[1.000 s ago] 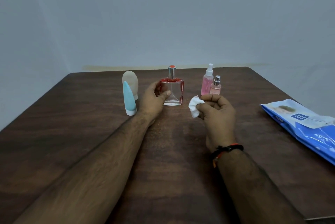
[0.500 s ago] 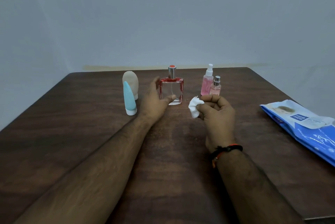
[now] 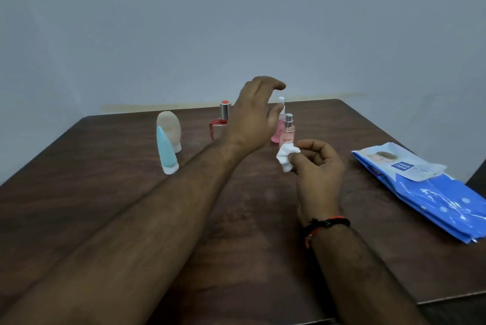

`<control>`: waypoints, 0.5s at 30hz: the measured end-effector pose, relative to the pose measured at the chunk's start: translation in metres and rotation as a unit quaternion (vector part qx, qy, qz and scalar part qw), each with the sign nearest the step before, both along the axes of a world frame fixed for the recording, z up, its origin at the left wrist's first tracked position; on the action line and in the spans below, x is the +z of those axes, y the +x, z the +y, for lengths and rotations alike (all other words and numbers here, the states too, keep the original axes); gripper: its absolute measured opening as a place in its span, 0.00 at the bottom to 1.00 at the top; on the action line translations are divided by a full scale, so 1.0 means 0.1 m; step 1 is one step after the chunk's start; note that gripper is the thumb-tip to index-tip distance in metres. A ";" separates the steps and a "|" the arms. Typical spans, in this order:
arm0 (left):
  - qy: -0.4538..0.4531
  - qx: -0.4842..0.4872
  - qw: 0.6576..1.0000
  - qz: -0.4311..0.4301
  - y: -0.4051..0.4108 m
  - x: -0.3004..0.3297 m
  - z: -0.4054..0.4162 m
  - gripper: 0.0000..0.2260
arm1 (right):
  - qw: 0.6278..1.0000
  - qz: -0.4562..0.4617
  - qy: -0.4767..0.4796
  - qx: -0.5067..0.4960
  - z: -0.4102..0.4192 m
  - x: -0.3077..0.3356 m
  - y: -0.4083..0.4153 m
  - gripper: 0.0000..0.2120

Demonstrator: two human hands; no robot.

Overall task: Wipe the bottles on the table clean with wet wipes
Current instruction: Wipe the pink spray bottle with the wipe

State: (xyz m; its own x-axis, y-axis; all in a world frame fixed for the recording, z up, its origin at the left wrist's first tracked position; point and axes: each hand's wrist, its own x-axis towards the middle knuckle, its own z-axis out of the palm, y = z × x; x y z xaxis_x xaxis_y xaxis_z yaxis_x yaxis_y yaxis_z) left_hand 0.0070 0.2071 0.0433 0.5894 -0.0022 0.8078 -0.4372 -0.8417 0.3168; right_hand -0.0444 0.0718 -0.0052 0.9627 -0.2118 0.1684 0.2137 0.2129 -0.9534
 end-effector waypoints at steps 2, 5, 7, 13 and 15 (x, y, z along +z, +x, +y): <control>-0.016 -0.001 0.996 0.093 0.26 0.12 -0.07 0.16 | 1.000 -0.010 0.008 0.000 -0.08 0.00 0.00 0.12; -0.046 0.015 0.978 0.205 0.60 0.20 -0.13 0.18 | 1.000 -0.016 0.025 0.010 -0.14 -0.01 -0.01 0.13; -0.080 0.028 0.963 0.255 0.76 0.19 -0.13 0.19 | 0.999 -0.024 0.036 0.020 -0.14 -0.01 -0.01 0.12; -0.160 0.040 0.939 0.303 0.98 0.07 -0.06 0.18 | 0.999 -0.040 0.012 0.029 -0.14 -0.02 -0.01 0.11; -0.168 0.037 0.938 0.303 0.99 0.04 -0.05 0.17 | 0.999 -0.041 0.002 0.029 -0.14 -0.02 0.00 0.11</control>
State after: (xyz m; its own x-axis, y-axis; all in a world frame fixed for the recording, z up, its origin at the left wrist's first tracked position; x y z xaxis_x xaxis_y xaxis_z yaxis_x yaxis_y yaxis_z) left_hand 0.1062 0.2025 0.0474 0.9285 0.2513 0.2733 -0.0361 -0.6717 0.7400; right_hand -0.0447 0.0575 -0.0070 0.9563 -0.1564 0.2470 0.2785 0.2304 -0.9324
